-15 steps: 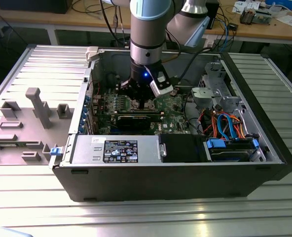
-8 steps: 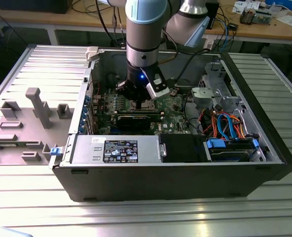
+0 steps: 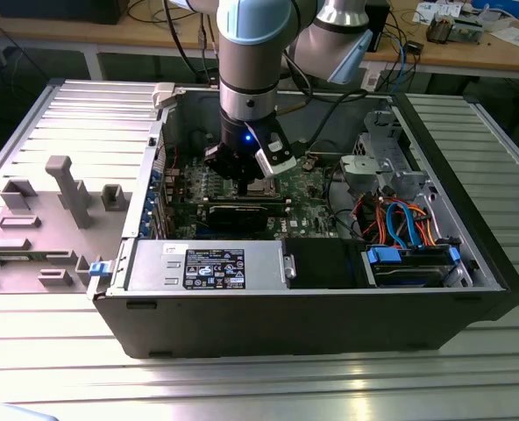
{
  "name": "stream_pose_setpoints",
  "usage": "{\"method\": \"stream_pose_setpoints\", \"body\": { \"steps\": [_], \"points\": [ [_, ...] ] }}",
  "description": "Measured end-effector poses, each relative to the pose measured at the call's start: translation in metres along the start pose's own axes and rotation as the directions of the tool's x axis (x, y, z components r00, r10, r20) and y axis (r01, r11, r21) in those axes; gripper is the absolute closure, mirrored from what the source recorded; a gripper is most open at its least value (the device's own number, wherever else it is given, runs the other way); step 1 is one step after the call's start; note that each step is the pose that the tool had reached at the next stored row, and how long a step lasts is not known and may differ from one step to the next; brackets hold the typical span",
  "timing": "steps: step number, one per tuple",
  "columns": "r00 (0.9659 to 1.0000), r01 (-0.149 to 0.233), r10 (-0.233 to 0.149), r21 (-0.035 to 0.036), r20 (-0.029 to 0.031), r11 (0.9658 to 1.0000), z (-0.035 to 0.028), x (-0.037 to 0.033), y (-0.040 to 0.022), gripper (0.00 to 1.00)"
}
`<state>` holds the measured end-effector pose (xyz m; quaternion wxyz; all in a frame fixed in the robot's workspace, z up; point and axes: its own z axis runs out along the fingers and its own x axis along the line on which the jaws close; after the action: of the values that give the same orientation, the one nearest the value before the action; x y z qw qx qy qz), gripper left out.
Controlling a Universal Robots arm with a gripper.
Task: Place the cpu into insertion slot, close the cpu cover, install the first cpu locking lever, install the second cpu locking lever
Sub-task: 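Install the second cpu locking lever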
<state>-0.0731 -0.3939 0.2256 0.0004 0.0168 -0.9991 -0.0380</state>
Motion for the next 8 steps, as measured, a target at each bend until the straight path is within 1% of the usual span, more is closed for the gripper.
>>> {"method": "stream_pose_setpoints", "body": {
  "steps": [8],
  "points": [
    [1.0,0.0,0.0,0.0,0.0,1.0,0.0,0.0,-0.0001,0.89]
  ]
}}
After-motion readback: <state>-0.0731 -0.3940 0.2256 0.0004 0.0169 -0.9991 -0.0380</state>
